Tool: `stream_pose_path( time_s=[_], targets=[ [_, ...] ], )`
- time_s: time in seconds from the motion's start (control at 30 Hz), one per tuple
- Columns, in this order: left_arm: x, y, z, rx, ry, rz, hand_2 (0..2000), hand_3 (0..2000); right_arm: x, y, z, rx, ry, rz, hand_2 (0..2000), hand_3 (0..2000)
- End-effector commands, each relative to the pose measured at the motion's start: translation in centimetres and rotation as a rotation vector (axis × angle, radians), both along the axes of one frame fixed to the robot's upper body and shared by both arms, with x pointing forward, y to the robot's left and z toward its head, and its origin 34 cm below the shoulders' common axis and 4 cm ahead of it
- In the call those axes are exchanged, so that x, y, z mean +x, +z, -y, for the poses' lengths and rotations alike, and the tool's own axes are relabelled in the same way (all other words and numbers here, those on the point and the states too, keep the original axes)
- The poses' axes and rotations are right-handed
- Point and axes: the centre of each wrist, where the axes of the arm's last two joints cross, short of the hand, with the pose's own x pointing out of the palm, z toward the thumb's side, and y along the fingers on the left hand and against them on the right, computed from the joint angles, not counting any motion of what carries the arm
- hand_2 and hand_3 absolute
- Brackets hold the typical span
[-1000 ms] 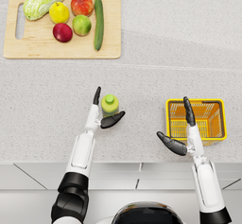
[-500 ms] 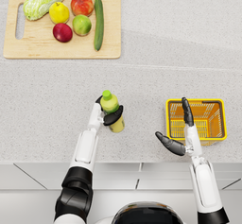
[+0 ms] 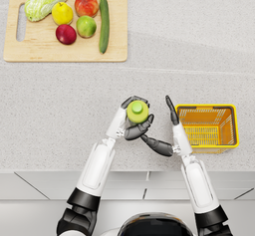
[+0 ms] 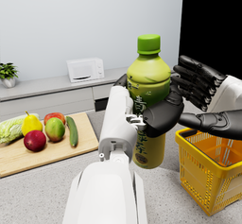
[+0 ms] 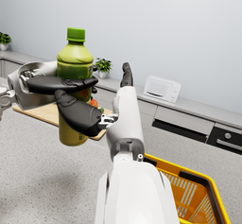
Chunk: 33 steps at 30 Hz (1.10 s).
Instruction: Pick up the green tea and place it into the yellow basket
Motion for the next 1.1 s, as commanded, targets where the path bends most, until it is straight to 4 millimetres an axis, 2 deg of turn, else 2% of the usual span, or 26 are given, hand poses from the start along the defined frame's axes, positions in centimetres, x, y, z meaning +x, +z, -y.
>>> stream_pose_path(
  time_s=[0.03, 0.17, 0.27, 0.3, 0.33, 0.37, 0.47, 0.5, 0.53, 0.67, 0.73, 0.8, 0.87, 0.93, 0.97, 1.03, 1.1],
  targets=[
    [-1.7, 2.1, 1.3, -0.012, -0.066, 0.092, 2000, 2000, 1.6, 1.1, -1.9, 0.001, 0.027, 0.012, 0, 0],
    [-2.9, 1.9, 2.3, 0.002, -0.128, 0.102, 2000, 2000, 2.3, 1.3, -2.8, -0.018, 0.043, 0.015, 0, 0],
    [-3.6, 2.0, 2.6, 0.007, -0.124, 0.113, 2000, 2000, 2.6, 1.2, -3.3, -0.057, 0.126, 0.004, 0, 0],
    [-3.6, 1.9, 2.6, 0.005, -0.107, 0.112, 2000, 2000, 2.6, 1.2, -3.3, -0.066, 0.146, 0.004, 1361, 327],
    [-3.5, 1.9, 2.3, 0.009, -0.1, 0.114, 2000, 2000, 2.6, 1.2, -3.2, -0.115, 0.241, 0.0, 2000, 653],
    [-3.5, 1.9, 2.2, 0.018, -0.107, 0.117, 2000, 2000, 2.6, 1.2, -3.2, -0.143, 0.291, -0.002, 2000, 980],
    [-3.6, 1.7, 2.0, 0.038, -0.111, 0.116, 2000, 2000, 2.4, 1.2, -3.2, -0.16, 0.298, 0.001, 2000, 1960],
    [-3.7, 1.7, 1.9, 0.041, -0.109, 0.118, 639, 1673, 2.4, 1.2, -3.2, -0.153, 0.28, 0.003, 2000, 2000],
    [-3.9, 1.8, 1.8, 0.033, -0.088, 0.123, 0, 1347, 2.5, 1.1, -2.9, -0.142, 0.249, -0.001, 2000, 2000],
    [-5.3, 2.7, 1.0, 0.01, -0.079, 0.177, 0, 40, 3.1, 1.7, -1.7, -0.14, 0.255, 0.003, 2000, 2000],
    [-5.3, 3.4, -1.4, -0.018, -0.002, 0.2, 0, 0, 3.8, 3.4, 0.4, -0.088, 0.184, 0.043, 2000, 2000],
    [-4.5, 3.0, -4.0, -0.036, 0.097, 0.179, 0, 0, 4.1, 4.9, 3.0, -0.017, 0.059, 0.089, 2000, 2000],
    [-3.7, 1.8, -8.5, -0.07, 0.267, 0.128, 0, 0, 4.0, 5.1, 6.6, 0.048, -0.074, 0.1, 2000, 2000],
    [-3.4, 1.5, -11.8, -0.112, 0.393, 0.109, 0, 0, 3.2, 5.7, 9.3, 0.087, -0.154, 0.134, 2000, 2000],
    [-3.4, 1.7, -12.9, -0.129, 0.434, 0.116, 0, 0, 3.0, 5.6, 10.2, 0.093, -0.171, 0.134, 2000, 2000],
    [-3.3, 1.9, -13.7, -0.142, 0.463, 0.121, 0, 0, 2.9, 4.7, 11.2, 0.102, -0.19, 0.105, 2000, 2000],
    [-3.0, 0.9, -14.1, -0.141, 0.48, 0.081, 0, 0, 3.0, 3.0, 11.9, 0.11, -0.205, 0.044, 2000, 2000]
  ],
)
